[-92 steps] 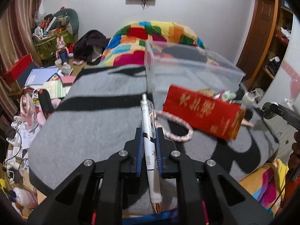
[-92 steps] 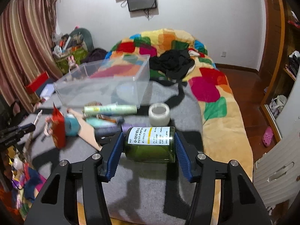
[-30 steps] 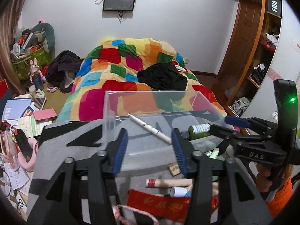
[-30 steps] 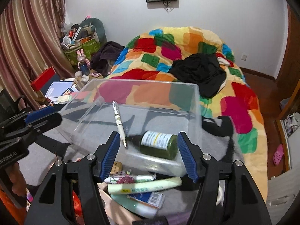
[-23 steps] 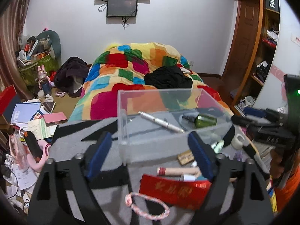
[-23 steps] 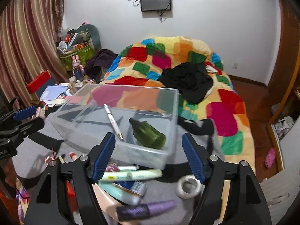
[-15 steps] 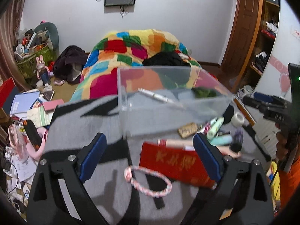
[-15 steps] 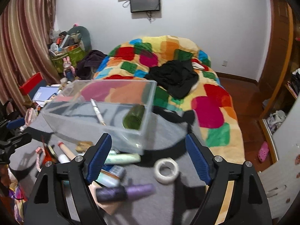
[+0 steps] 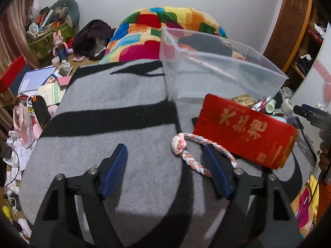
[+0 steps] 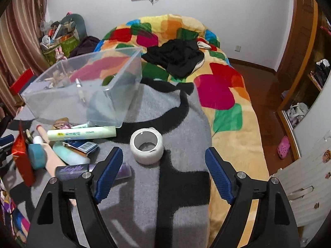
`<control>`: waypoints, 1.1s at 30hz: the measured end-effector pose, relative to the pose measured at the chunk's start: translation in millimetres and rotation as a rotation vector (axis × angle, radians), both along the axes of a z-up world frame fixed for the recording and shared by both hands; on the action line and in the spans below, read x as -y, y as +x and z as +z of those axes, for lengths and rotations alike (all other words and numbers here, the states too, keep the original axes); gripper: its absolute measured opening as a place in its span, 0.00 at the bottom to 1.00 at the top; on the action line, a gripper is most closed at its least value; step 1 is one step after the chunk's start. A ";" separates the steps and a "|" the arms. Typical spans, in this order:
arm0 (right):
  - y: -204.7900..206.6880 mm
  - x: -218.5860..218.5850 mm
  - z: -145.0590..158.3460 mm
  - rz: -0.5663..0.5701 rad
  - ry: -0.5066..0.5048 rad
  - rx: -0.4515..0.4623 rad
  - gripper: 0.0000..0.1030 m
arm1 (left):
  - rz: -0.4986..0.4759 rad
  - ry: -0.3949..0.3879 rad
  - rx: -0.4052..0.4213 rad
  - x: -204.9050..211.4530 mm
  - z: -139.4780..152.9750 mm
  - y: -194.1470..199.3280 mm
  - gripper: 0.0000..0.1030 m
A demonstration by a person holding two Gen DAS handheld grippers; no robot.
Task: Organize objects
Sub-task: 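Grasp the braided bracelet with the left tool while the right tool grasps the tape roll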
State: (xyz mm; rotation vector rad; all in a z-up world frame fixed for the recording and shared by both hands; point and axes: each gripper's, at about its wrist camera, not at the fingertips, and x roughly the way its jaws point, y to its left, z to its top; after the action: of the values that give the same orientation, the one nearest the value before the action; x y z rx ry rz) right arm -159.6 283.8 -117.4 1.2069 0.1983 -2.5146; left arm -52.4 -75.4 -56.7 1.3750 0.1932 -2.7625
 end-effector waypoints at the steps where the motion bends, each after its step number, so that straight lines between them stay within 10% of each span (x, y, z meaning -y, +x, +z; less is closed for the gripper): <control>1: -2.4 2.4 -1.9 0.005 0.002 0.009 0.77 | 0.002 -0.012 -0.005 -0.8 0.2 -1.5 0.70; 11: -14.7 19.6 -16.1 0.043 0.001 0.075 0.34 | -0.004 -0.046 -0.035 -3.4 -0.4 -8.5 0.13; 33: 8.6 53.1 55.1 0.107 -0.137 -0.095 0.34 | -0.019 0.033 -0.222 -4.2 69.7 -19.7 0.11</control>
State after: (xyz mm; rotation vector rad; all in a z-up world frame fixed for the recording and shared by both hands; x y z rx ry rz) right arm -151.0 230.8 -62.2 0.9978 0.1082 -2.4509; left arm -72.1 -71.2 13.0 1.0794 0.2354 -2.9368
